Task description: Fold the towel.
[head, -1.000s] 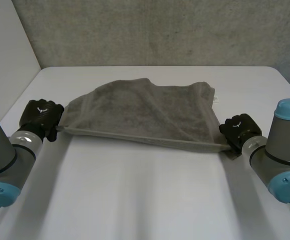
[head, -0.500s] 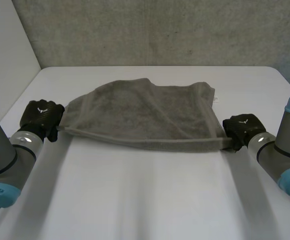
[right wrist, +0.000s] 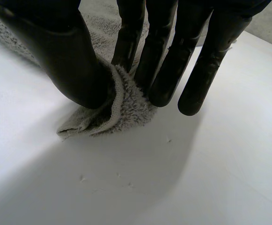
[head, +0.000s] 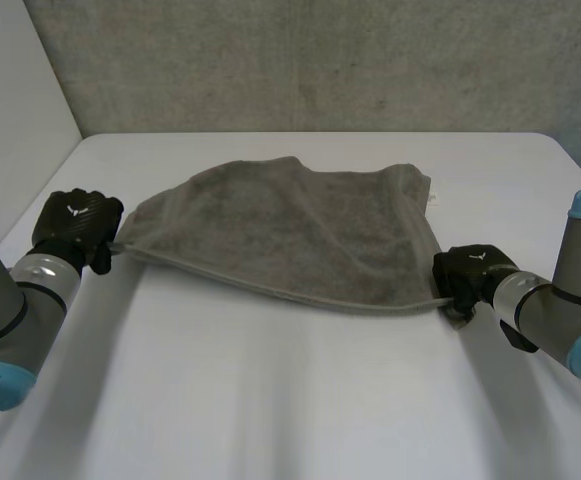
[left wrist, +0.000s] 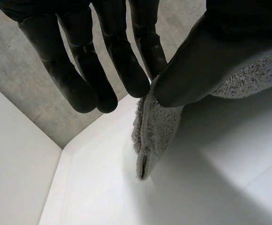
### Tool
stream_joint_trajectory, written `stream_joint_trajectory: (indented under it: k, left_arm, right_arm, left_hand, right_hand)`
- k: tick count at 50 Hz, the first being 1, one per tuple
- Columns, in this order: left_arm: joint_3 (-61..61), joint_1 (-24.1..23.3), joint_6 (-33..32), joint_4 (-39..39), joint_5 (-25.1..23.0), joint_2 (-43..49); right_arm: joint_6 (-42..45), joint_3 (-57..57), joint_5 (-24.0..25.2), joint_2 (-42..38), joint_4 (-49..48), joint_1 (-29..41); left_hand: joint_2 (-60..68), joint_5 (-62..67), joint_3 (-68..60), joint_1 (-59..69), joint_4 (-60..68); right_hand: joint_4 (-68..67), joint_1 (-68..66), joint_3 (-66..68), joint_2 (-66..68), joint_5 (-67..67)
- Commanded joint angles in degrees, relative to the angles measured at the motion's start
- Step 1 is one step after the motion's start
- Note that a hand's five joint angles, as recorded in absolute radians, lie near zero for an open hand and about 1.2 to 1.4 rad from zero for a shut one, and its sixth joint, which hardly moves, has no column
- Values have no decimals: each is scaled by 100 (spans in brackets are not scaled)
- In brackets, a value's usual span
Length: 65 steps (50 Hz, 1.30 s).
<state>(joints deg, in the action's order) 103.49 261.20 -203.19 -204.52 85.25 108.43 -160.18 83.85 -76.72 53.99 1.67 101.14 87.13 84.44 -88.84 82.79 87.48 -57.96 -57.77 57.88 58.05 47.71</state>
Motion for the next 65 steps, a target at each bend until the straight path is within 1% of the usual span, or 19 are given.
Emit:
stream_joint_trajectory:
  k: [1,8,10,14,19,23,27,30,36,38,44,49,51,52,54,57,59,63,65]
  left_arm:
    - [-30,1,-2,0,0,2]
    - [-145,1,-2,44,9,-191]
    - [-276,1,33,105,17,-541]
    - [-566,1,244,202,26,-1000]
    - [-1322,-7,675,580,281,-1597]
    - [-2129,10,745,1438,387,-1791]
    - [-2438,-60,710,2178,404,-1651]
    - [-2439,-60,693,2250,413,-1474]
    - [-2535,-139,376,2338,413,-587]
    - [-2719,-262,-148,2486,430,8]
    - [-3133,-394,-854,2584,483,802]
    - [-3731,-456,-951,2531,518,1312]
    - [-4159,-499,-881,2016,510,1365]
    - [-4161,-500,-881,2013,510,1365]
    - [-4468,-587,-645,832,510,1260]
    - [-4513,-605,-450,114,518,1075]
    - [-4592,-518,-109,-919,519,620]
    - [-4785,-429,130,-932,518,415]
    - [-4969,-403,331,-495,510,442]
  right_arm:
    - [48,-27,-45,-82,-149,2]
    - [75,-141,-344,393,-290,-33]
    - [83,-159,-327,1250,-281,-42]
    - [83,-317,-309,2036,-281,-33]
    - [312,-915,-151,2889,-44,-51]
    - [898,-1633,-36,3266,560,-77]
    - [1820,-2232,-98,3223,1176,-7]
    - [2158,-2303,-151,3109,1318,2]
    - [3274,-2303,-599,2036,1916,344]
    - [3502,-2295,-748,1773,2013,432]
    - [3959,-2479,-950,779,1960,564]
    - [3968,-3086,-1003,199,1310,740]
    - [3959,-3488,-1012,42,366,863]
    - [3959,-3490,-1012,41,360,863]
    - [3933,-3665,-1012,85,-1196,907]
    - [3924,-3639,-1038,155,-2074,925]
    - [3924,-3421,-1038,479,-3413,942]
    - [3915,-3191,-994,885,-3674,925]
    - [3907,-2990,-994,990,-3499,925]
  left_hand:
    - [-713,-1444,884,-279,-748]
    - [-713,-1444,884,-279,-748]
    - [-713,-1444,884,-279,-748]
    - [-713,-1444,884,-279,-748]
    - [-713,-1444,884,-279,-748]
    - [-713,-1444,884,-279,-748]
    - [-713,-1444,884,-279,-748]
    - [-713,-1444,884,-279,-748]
    - [-713,-1444,884,-279,-748]
    - [-713,-1444,884,-279,-748]
    - [-713,-1444,884,-279,-748]
    - [-713,-1444,884,-279,-748]
    - [-713,-1444,884,-279,-748]
    - [-713,-1444,884,-279,-748]
    - [-713,-1444,884,-279,-748]
    - [-713,-1444,884,-279,-748]
    - [-713,-1444,884,-279,-748]
    - [-713,-1444,884,-279,-748]
    - [-713,-1444,884,-279,-748]
  right_hand:
    - [-2032,-2051,2040,2023,2057]
    - [-2204,-2223,2212,2195,2229]
    - [-2204,-2223,2212,2195,2229]
    - [-2204,-2223,2212,2195,2229]
    - [-2204,-2223,2212,2195,2229]
    - [-2204,-2223,2212,2195,2229]
    - [-2204,-2223,2212,2195,2229]
    - [-2204,-2223,2212,2195,2229]
    - [-2204,-2223,2212,2195,2229]
    - [-2204,-2223,2212,2195,2229]
    - [-2204,-2223,2212,2195,2229]
    - [-2204,-2223,2212,2195,2229]
    - [-2204,-2223,2212,2195,2229]
    - [-2204,-2223,2212,2195,2229]
    - [-2204,-2223,2212,2195,2229]
    - [-2204,-2223,2212,2195,2229]
    - [-2204,-2223,2212,2195,2229]
    - [-2204,-2223,2212,2195,2229]
    - [-2204,-2223,2212,2195,2229]
